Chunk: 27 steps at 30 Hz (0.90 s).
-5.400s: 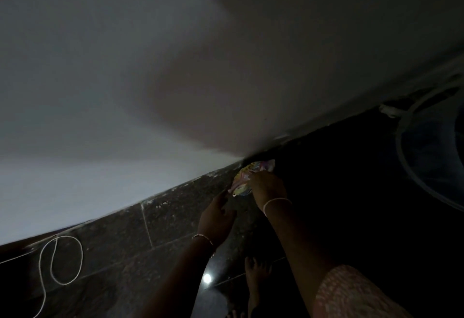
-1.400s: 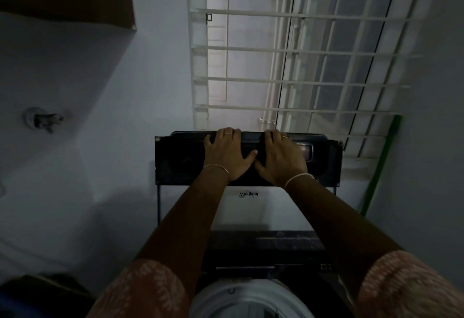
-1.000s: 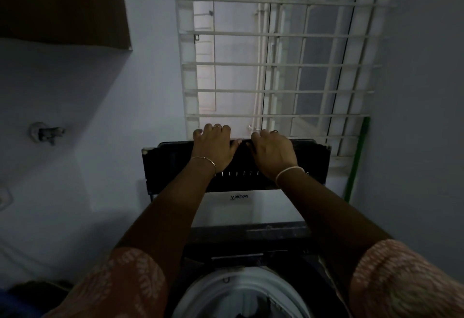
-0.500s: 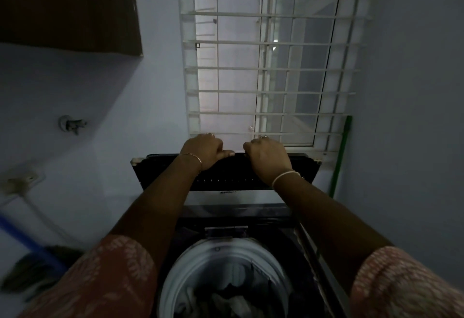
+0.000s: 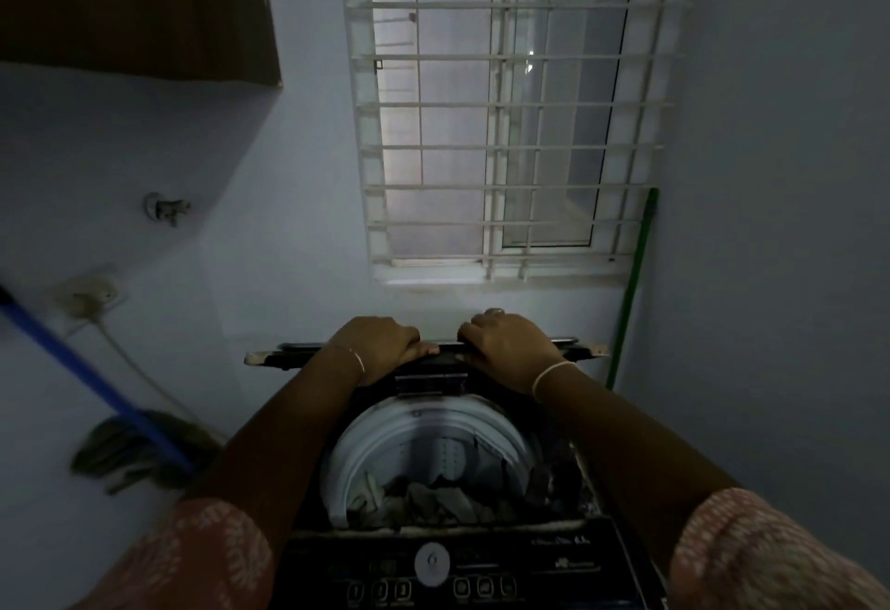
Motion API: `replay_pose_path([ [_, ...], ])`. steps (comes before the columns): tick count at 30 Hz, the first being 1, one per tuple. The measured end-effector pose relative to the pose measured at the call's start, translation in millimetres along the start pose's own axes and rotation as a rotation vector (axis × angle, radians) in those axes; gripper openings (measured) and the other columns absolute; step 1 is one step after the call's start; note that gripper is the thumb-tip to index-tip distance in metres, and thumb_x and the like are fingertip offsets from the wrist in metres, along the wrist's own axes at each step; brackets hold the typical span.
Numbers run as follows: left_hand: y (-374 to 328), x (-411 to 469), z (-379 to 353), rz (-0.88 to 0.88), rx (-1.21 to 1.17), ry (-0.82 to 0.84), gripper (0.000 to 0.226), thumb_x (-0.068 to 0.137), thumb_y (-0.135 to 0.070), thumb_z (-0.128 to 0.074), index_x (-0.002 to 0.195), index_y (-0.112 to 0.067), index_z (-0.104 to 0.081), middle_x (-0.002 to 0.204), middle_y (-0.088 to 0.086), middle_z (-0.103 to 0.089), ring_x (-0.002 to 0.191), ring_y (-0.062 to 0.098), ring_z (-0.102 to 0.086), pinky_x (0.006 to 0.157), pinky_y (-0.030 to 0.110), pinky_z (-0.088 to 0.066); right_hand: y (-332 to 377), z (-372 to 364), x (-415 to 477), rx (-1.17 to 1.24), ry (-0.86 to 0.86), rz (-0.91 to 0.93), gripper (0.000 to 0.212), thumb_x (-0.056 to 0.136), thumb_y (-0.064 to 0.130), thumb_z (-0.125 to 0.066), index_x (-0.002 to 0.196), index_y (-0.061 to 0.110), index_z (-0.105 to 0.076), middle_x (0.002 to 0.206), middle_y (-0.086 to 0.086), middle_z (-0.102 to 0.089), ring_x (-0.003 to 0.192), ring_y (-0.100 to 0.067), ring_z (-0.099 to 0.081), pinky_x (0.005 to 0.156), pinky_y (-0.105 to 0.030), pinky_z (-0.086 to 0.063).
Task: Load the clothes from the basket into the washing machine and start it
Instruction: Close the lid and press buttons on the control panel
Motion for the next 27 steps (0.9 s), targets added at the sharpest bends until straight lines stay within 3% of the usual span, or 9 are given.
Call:
replay_pose_path([
  [7,-11,-19,-45,-0.094,-0.082,0.03,0.075,0.084,-0.077,-0.018,0.111,-0.021,-0.059,0.106,0.008,-0.066,0.094,0.024,-0.063,0.081,0.035,-0.05,-2,-43,-29,0.265,0.351,-0.143,0.063,0.09,0.064,-0.039,0.134,0.02,-0.045,0.132,-0.009,-0.057,0.117,-0.029,-0.056,0.098,-0.041,-0.046],
  [11,-14,-25,-62,-0.126,-0.19,0.018,0.087,0.073,-0.087,-0.009,0.103,-0.021,-0.057,0.095,0.003,-0.063,0.084,0.021,-0.059,0.074,0.034,-0.049,3,-61,-29,0.339,0.494,-0.125,0.077,0.083,0.075,-0.036,0.135,0.019,-0.046,0.132,-0.009,-0.057,0.116,-0.028,-0.057,0.099,-0.043,-0.047],
  [15,-19,-35,-79,-0.122,-0.275,0.069,0.074,0.075,-0.085,-0.023,0.106,-0.025,-0.053,0.09,0.0,-0.053,0.083,0.02,-0.053,0.071,0.032,-0.044,9,-76,-35,0.386,0.554,-0.144,0.078,0.072,0.081,-0.047,0.121,0.021,-0.053,0.116,-0.01,-0.061,0.098,-0.027,-0.06,0.089,-0.042,-0.052],
  [18,-27,-43,-102,-0.092,-0.403,0.157,0.083,0.068,-0.089,-0.037,0.124,-0.029,-0.052,0.112,-0.001,-0.061,0.099,0.018,-0.059,0.087,0.033,-0.05,20,-92,-46,0.382,0.641,-0.132,0.09,0.066,0.076,-0.062,0.134,0.018,-0.044,0.129,-0.01,-0.054,0.112,-0.03,-0.055,0.097,-0.038,-0.047],
  [20,-33,-44,-118,-0.045,-0.483,0.233,0.094,0.06,-0.096,-0.033,0.123,-0.031,-0.056,0.117,-0.002,-0.065,0.101,0.015,-0.061,0.091,0.035,-0.052,28,-109,-55,0.301,0.673,-0.109,0.102,0.062,0.076,-0.066,0.139,0.016,-0.037,0.137,-0.012,-0.047,0.121,-0.032,-0.049,0.102,-0.041,-0.043],
  [24,-38,-45,-136,0.083,-0.505,0.302,0.098,0.061,-0.097,-0.023,0.113,-0.024,-0.062,0.109,0.0,-0.068,0.094,0.016,-0.063,0.087,0.038,-0.052,32,-128,-64,0.288,0.708,-0.112,0.119,0.053,0.078,-0.07,0.145,0.016,-0.026,0.146,-0.012,-0.038,0.13,-0.032,-0.041,0.109,-0.044,-0.036],
  [27,-40,-45,-143,0.118,-0.451,0.301,0.097,0.066,-0.094,-0.019,0.111,-0.02,-0.061,0.11,0.003,-0.066,0.093,0.018,-0.061,0.086,0.038,-0.051,31,-130,-64,0.381,0.729,-0.149,0.117,0.049,0.081,-0.069,0.141,0.02,-0.033,0.144,-0.007,-0.043,0.128,-0.028,-0.044,0.109,-0.043,-0.037],
])
Point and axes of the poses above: each hand's wrist, its own x-axis towards the middle knuckle, its own z-axis out of the back of the hand, y = z × x, the point moved 3 cm from there along x, towards the middle knuckle
